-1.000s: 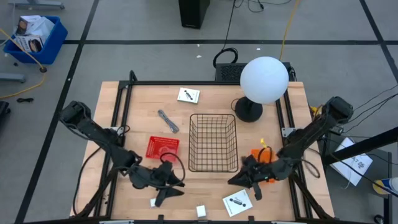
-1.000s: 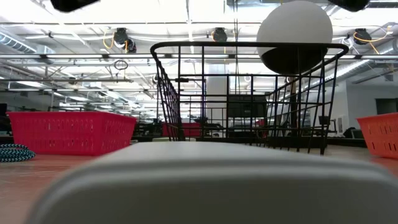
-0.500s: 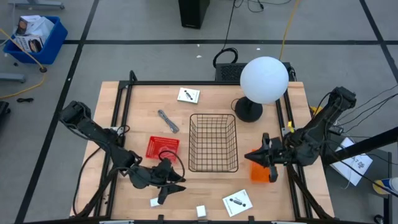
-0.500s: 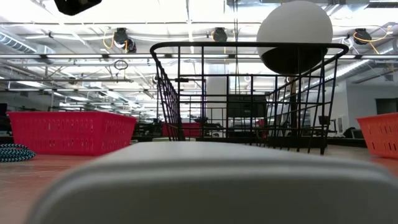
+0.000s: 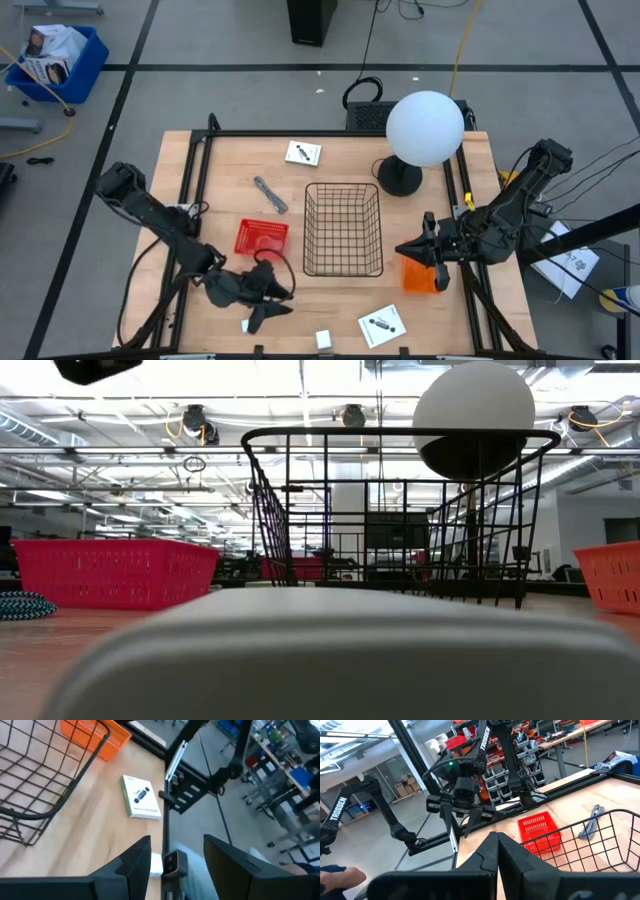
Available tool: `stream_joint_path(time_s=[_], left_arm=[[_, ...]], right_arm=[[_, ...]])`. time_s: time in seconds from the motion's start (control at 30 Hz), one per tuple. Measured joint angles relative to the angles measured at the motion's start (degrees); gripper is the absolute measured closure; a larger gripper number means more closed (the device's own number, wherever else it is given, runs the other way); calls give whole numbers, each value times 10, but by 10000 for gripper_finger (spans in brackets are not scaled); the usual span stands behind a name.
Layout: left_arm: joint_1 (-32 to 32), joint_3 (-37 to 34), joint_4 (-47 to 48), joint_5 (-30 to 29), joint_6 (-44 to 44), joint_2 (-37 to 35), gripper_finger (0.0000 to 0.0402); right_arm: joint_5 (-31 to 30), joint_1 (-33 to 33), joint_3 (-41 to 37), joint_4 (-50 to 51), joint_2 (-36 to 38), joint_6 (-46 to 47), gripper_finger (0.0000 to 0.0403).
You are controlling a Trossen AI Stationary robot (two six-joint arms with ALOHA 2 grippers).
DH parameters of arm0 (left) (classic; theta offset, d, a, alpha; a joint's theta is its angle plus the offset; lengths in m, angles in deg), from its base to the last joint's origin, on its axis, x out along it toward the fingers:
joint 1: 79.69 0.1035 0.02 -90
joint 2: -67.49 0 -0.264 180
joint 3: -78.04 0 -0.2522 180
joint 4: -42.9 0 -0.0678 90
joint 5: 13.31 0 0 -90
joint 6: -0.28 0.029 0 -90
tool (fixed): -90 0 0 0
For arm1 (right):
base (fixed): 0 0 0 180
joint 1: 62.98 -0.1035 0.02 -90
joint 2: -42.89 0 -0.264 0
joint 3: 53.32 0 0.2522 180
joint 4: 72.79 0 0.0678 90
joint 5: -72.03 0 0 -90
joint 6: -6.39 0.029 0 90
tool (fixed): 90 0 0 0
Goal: Pick and place items into bin
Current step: Put the right charger adapter into the black wire basket
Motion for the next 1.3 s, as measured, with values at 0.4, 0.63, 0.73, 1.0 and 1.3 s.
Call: stream_joint_path(time_s=[0.4,0.63,0.73,1.0,1.3], left_arm=[[21,80,3,-144,-204,110,215],[20,225,92,-127,-377,154,215],[23,246,175,-116,-336,157,215],[35,233,239,-59,-550,158,215],[79,293,322,79,-614,227,215]], right_arm=[[0,0,0,1,0,0,403],[0,0,0,1,0,0,403],[0,0,0,1,0,0,403],[0,0,0,1,0,0,403],[0,0,0,1,0,0,403]])
